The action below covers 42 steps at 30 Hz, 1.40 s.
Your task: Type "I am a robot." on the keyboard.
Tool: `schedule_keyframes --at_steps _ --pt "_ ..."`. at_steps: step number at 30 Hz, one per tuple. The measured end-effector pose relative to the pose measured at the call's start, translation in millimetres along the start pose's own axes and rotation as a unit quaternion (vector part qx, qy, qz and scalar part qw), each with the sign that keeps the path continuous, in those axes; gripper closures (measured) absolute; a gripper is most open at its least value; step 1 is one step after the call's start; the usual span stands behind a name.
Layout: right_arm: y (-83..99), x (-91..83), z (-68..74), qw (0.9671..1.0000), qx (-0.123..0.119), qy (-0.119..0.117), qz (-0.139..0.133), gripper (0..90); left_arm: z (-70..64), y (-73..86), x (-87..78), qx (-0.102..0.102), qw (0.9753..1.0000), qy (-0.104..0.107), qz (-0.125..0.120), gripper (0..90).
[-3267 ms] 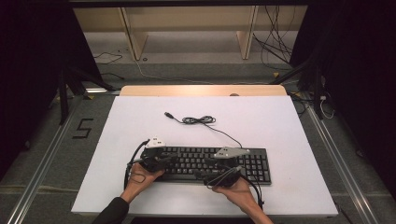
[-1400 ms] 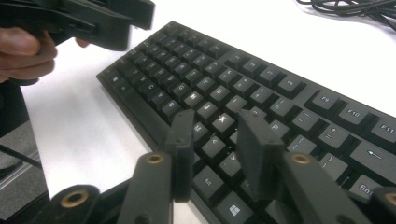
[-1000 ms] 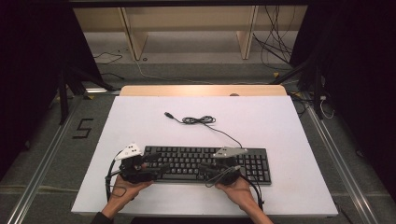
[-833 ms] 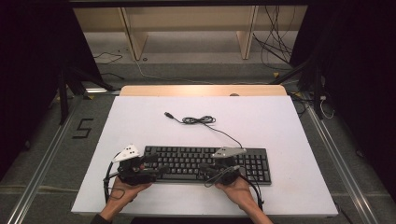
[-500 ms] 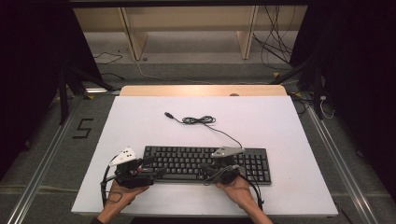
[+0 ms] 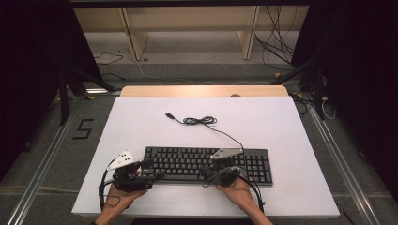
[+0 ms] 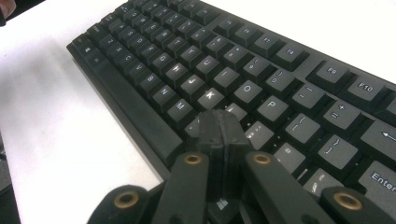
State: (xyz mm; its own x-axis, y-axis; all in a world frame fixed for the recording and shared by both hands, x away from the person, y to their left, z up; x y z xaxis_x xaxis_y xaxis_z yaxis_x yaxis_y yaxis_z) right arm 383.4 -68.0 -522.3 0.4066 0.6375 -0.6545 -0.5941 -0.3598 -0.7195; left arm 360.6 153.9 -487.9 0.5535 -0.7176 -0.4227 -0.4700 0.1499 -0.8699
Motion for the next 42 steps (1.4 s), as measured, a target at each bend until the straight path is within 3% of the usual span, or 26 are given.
schedule_keyframes --at_steps 15,22,31,42 --pt "3.8 5.3 -0.4 0.9998 -0.009 0.015 0.013 90.0 0.4 2.8 -0.4 0.004 1.0 -0.001 0.005 25.1" --pt "2.2 2.8 -0.6 0.9999 0.007 0.007 0.008 89.4 1.0 3.2 0.2 0.002 1.0 -0.002 0.004 25.0" --pt "-8.0 -16.5 -6.2 0.9991 0.022 -0.006 -0.036 76.2 0.2 3.8 1.0 0.001 1.0 -0.001 0.005 25.0" --pt "-12.0 -33.1 -7.7 0.998 0.023 -0.018 -0.056 57.0 1.0 3.8 0.6 -0.001 1.0 0.001 0.005 24.7"
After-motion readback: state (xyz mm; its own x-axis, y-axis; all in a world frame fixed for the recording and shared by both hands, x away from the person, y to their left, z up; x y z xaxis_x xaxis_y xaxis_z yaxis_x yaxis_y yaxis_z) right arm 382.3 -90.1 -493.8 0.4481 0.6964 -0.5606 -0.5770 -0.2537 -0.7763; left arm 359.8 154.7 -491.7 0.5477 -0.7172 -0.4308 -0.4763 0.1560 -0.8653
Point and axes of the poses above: each handheld gripper's, and its own axes: x roughly forward along the jaws, y roughly out of its underside, z roughly to its left, the point moved 7 cm from there along x, roughly forward along the jaws, and after that the axes turned 2 degrees about x, right-handed, at the moved point
